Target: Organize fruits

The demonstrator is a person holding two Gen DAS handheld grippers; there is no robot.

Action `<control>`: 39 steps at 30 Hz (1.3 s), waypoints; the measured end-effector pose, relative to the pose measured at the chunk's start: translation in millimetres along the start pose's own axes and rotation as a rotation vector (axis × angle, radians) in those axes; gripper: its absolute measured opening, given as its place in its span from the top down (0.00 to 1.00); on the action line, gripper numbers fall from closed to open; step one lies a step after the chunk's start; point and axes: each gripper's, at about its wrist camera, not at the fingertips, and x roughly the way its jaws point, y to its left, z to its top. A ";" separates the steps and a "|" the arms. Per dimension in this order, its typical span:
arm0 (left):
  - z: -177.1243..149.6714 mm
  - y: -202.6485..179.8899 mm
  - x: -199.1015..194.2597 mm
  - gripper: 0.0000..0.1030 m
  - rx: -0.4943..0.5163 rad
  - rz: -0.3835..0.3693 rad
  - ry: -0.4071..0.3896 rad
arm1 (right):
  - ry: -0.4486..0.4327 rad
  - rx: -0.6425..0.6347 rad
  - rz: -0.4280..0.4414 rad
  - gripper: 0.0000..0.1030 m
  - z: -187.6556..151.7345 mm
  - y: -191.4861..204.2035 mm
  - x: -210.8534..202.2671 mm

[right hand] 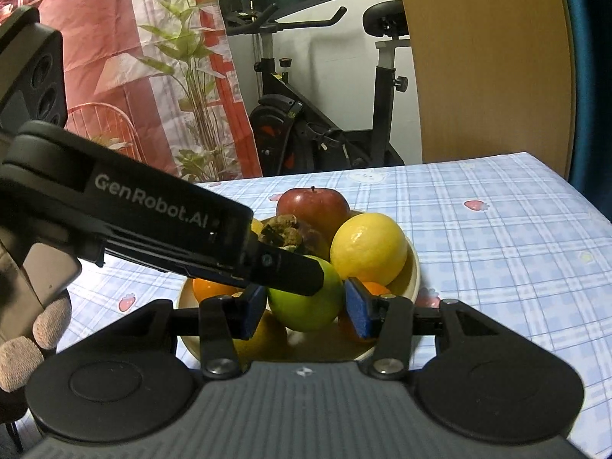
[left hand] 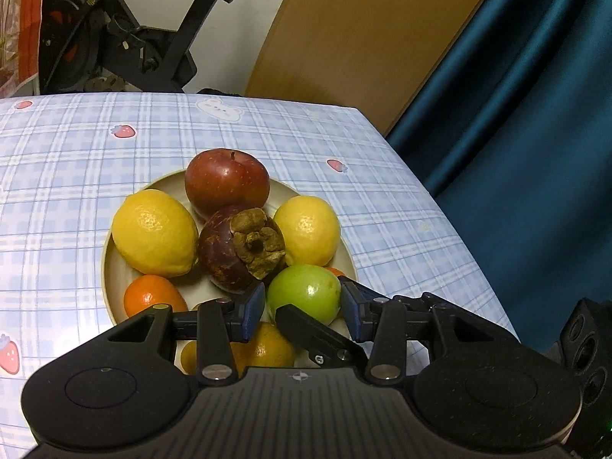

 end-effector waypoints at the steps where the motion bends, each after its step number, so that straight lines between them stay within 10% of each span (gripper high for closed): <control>1: -0.1 0.4 -0.9 0.55 0.000 0.001 -0.001 | 0.000 0.002 0.001 0.53 -0.6 -0.9 -0.2; 10: 1.7 8.6 -19.1 0.54 -0.028 0.049 -0.025 | 0.015 0.026 0.000 0.54 2.9 -0.8 1.5; 21: -1.3 24.3 -73.4 0.26 -0.061 0.180 -0.150 | 0.025 0.020 -0.036 0.50 6.2 -1.1 -5.7; 39: -25.5 0.8 -169.9 0.07 0.053 0.367 -0.258 | 0.087 0.061 -0.047 0.00 28.9 27.3 -71.3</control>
